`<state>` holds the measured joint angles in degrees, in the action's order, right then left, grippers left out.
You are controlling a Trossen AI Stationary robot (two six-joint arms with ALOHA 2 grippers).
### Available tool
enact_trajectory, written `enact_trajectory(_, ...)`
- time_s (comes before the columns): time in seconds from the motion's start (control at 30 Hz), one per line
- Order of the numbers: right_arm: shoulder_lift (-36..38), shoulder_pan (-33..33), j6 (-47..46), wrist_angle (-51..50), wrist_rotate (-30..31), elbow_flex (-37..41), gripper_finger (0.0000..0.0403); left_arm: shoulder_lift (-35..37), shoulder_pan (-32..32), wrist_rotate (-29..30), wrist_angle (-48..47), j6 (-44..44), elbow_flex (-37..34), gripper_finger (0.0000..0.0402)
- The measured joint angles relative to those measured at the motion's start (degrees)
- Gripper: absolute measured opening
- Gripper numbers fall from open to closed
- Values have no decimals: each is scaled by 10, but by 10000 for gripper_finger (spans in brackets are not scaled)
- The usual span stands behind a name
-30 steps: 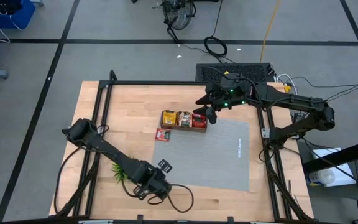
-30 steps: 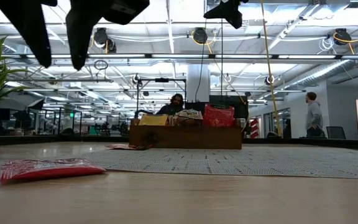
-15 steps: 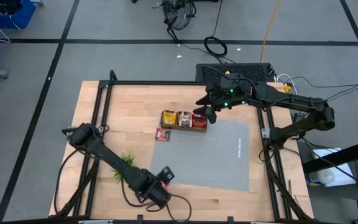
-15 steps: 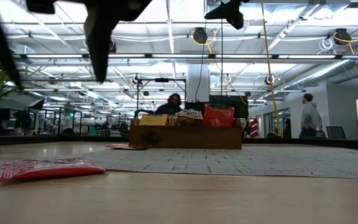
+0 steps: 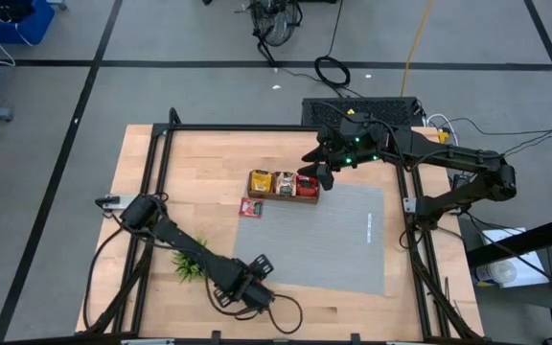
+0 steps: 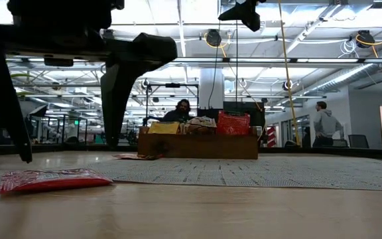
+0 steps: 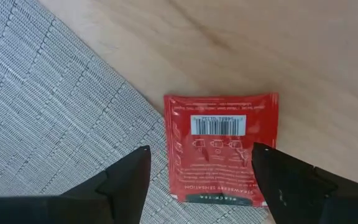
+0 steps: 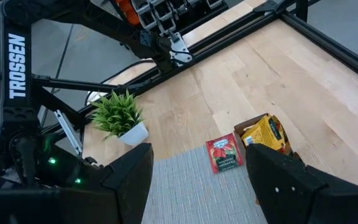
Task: Pick & Place Tea
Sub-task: Put the red tea bag into the right section of the wooden organizer
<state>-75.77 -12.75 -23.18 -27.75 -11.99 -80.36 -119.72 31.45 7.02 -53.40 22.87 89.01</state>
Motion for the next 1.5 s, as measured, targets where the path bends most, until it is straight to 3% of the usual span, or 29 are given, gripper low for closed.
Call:
enact_trajectory(0.17,0,1,0,0,0,0,238,0,-16,-44,3,10,0,276)
enact_trajectory(0.47,0,1,0,-5,0,0,238,0,-11,-45,31,28,-1,276)
enact_trajectory(0.9,0,1,0,-8,-1,0,238,5,-12,-85,70,22,-69,269)
enact_trajectory(1.03,0,1,1,-12,-1,0,238,4,-17,-112,69,23,-71,225)
enact_trajectory(1.33,0,1,10,-12,-1,0,238,4,-16,-128,68,29,-70,54)
enact_trajectory(1.5,0,1,28,-12,-1,0,238,11,-15,-122,70,37,-71,26)
